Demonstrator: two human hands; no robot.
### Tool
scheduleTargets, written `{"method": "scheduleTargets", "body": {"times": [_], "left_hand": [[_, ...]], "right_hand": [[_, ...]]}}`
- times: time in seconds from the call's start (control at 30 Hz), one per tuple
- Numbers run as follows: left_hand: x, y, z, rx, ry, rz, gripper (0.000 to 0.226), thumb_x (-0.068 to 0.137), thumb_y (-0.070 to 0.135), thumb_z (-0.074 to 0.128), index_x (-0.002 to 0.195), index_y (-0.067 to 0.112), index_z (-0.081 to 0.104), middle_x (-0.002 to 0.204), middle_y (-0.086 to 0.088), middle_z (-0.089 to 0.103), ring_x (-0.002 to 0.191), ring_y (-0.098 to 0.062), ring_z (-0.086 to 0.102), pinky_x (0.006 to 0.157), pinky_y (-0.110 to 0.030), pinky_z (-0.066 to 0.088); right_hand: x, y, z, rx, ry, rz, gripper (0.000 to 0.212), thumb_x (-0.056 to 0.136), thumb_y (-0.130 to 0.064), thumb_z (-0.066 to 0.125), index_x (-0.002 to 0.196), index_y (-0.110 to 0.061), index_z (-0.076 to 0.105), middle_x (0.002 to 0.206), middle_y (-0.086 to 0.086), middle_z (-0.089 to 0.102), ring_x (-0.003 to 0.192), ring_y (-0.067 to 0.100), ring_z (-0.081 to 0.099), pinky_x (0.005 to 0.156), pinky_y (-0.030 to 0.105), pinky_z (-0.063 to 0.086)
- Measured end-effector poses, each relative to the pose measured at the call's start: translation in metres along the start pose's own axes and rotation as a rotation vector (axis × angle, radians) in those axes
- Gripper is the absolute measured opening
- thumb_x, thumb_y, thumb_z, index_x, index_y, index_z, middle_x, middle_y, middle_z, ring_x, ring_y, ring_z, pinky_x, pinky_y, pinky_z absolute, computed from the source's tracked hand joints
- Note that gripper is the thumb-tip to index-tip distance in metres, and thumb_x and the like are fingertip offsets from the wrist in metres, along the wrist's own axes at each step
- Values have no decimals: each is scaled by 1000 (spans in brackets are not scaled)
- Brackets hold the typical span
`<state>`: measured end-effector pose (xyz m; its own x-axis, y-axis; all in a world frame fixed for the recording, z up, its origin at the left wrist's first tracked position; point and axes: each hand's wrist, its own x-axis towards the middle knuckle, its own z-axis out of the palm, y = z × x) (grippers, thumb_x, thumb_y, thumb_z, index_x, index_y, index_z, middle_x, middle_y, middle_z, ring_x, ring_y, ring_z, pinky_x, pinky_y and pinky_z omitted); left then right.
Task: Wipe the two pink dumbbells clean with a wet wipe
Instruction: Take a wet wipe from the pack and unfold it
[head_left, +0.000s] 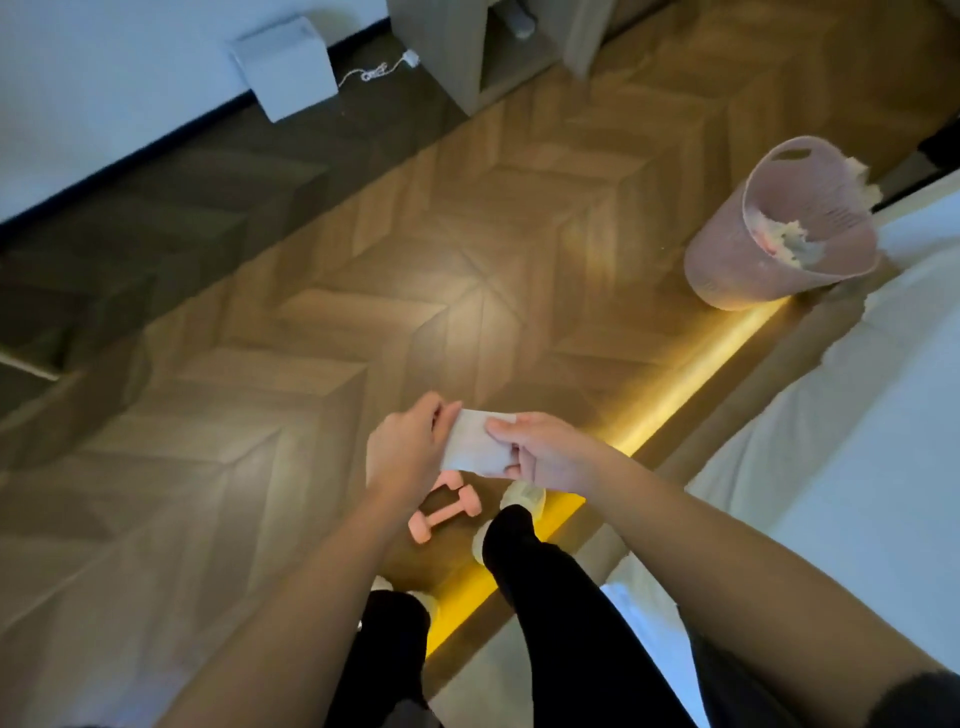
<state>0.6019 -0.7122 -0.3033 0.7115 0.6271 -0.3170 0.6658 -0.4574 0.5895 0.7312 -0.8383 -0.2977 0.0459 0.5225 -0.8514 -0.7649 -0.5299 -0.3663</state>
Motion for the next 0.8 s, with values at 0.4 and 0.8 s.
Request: {"method": "scheduleTargets", "body": {"times": [0.4,0.8], "left_hand": [[53,-226,170,-76,274,-108,31,100,37,53,87,10,62,78,-15,68,77,-40,62,61,-43,46],[-31,-228,214,-118,602,-13,34,99,40,52,86,11,64,84,-12,69,87,-39,61,68,-42,47]], "right_hand": [[268,105,-24,-194,-76,50,17,98,-13,56,114,-8,57,105,13,70,98,23,69,81,40,59],[230,172,-31,-433,-132,-235,6,99,-12,54,104,-11,57,90,8,68,76,17,67,79,42,58]]}}
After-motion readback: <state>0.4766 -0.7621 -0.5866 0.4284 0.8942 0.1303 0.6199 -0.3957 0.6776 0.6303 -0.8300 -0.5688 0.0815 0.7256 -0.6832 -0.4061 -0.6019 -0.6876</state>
